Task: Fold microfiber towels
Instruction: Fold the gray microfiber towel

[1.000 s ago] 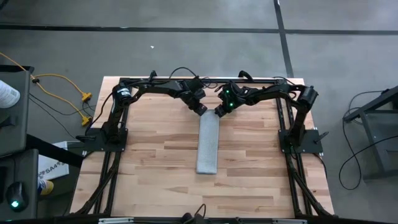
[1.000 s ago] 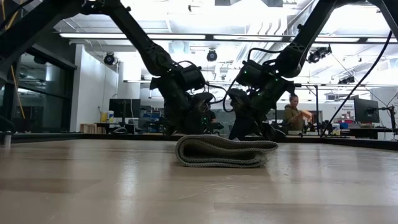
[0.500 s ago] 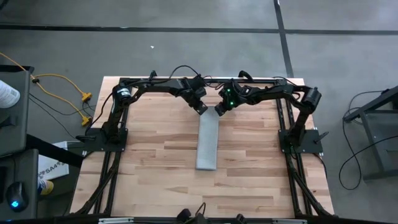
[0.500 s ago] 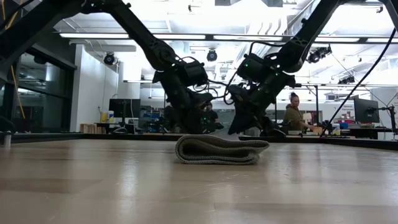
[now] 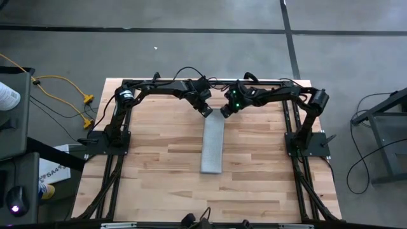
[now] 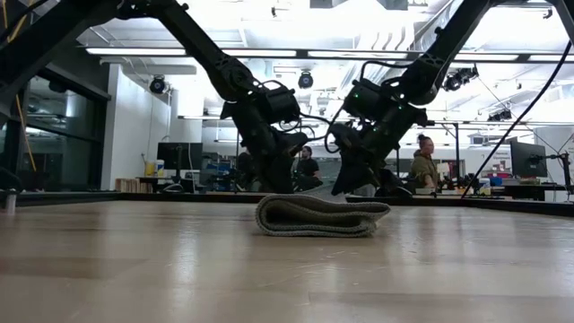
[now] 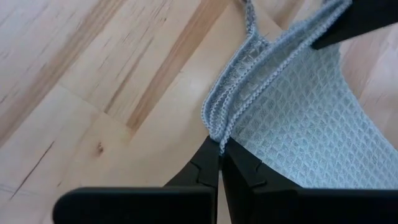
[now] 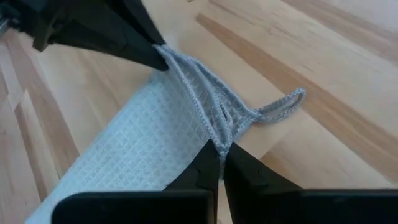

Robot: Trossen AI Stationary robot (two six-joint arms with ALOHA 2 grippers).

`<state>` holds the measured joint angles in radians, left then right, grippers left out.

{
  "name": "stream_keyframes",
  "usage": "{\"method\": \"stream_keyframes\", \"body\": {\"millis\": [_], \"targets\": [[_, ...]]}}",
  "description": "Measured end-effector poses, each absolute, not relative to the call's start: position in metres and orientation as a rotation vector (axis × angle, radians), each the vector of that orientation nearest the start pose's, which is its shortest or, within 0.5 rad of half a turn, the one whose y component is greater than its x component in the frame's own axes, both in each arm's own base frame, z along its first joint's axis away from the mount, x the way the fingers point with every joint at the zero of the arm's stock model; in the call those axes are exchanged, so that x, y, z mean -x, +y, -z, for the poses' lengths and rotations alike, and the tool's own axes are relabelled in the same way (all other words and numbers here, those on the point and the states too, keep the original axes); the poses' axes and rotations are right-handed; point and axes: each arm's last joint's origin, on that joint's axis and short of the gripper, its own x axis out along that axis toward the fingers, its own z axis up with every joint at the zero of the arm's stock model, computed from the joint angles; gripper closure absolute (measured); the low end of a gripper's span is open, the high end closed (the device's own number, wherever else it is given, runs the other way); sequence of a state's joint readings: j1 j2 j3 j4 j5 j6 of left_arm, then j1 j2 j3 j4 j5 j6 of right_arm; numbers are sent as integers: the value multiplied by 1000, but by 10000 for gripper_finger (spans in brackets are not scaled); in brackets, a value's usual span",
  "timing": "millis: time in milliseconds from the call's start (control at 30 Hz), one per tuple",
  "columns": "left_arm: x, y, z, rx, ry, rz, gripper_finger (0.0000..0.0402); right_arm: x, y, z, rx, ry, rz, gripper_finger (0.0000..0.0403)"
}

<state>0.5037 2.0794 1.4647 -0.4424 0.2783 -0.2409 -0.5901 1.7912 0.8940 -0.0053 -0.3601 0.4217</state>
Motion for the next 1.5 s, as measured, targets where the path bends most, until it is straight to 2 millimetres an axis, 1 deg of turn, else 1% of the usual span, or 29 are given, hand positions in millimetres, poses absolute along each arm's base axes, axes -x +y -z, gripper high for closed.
{"method": "stream_keyframes", "body": {"millis": [300, 667, 867, 1033, 1300, 1500], "targets": [[-380, 200, -158, 656, 960, -322, 402, -287, -173, -132, -811, 773, 361, 398], [-380, 200, -158, 661, 965, -320, 402, -299, -152, -131, -678, 821, 376, 399], [-380, 199, -158, 666, 966, -320, 401, -303, -144, -130, -614, 836, 384, 399], [-382, 194, -158, 648, 977, -319, 401, -306, -137, -130, -552, 851, 399, 399], [-384, 190, -157, 607, 992, -327, 401, -306, -135, -129, -515, 868, 426, 399], [-384, 187, -157, 603, 1000, -321, 401, -310, -124, -129, -433, 884, 440, 399]]}}
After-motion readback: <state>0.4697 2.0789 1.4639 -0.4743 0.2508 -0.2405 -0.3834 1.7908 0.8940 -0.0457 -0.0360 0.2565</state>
